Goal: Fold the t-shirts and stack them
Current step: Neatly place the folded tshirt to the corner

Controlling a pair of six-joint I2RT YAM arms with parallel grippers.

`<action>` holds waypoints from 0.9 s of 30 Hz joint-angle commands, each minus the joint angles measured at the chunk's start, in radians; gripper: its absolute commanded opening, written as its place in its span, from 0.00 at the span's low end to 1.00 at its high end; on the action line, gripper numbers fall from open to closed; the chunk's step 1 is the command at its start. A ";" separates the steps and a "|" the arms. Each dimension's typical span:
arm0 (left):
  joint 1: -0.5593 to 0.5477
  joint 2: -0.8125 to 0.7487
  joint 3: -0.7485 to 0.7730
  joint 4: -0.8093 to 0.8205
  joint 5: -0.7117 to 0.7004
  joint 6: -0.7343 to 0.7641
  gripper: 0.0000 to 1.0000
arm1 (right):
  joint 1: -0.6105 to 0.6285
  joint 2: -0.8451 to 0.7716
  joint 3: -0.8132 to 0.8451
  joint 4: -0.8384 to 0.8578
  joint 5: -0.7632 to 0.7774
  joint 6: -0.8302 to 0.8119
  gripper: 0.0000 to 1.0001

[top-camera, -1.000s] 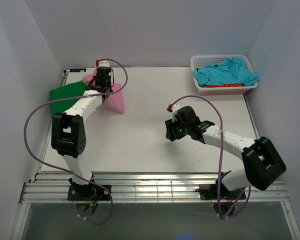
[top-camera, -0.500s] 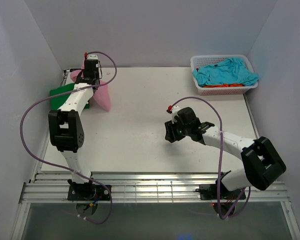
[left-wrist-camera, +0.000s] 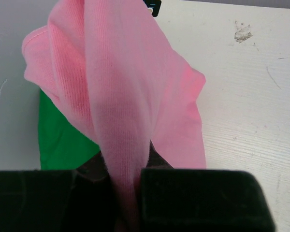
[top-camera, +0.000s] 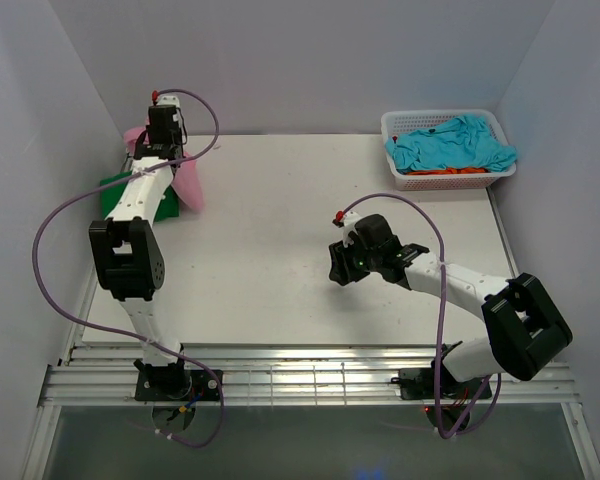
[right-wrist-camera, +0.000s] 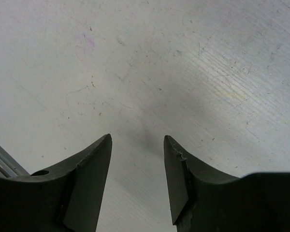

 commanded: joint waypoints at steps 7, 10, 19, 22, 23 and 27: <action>0.056 -0.055 0.054 0.035 0.025 0.022 0.00 | -0.003 0.016 -0.010 0.043 -0.040 -0.011 0.53; 0.073 -0.060 0.052 0.043 0.024 0.022 0.00 | -0.002 0.015 -0.014 0.050 -0.046 -0.009 0.53; 0.108 -0.040 0.088 0.051 0.033 0.018 0.00 | -0.003 0.022 -0.013 0.050 -0.054 -0.012 0.53; 0.121 -0.032 0.085 0.054 0.036 0.012 0.00 | -0.003 0.022 -0.013 0.050 -0.055 -0.014 0.53; 0.128 -0.031 0.081 0.055 0.036 0.010 0.00 | -0.003 0.024 -0.013 0.050 -0.055 -0.014 0.53; 0.144 -0.017 0.069 0.061 0.030 0.003 0.00 | -0.003 0.021 -0.013 0.050 -0.057 -0.016 0.53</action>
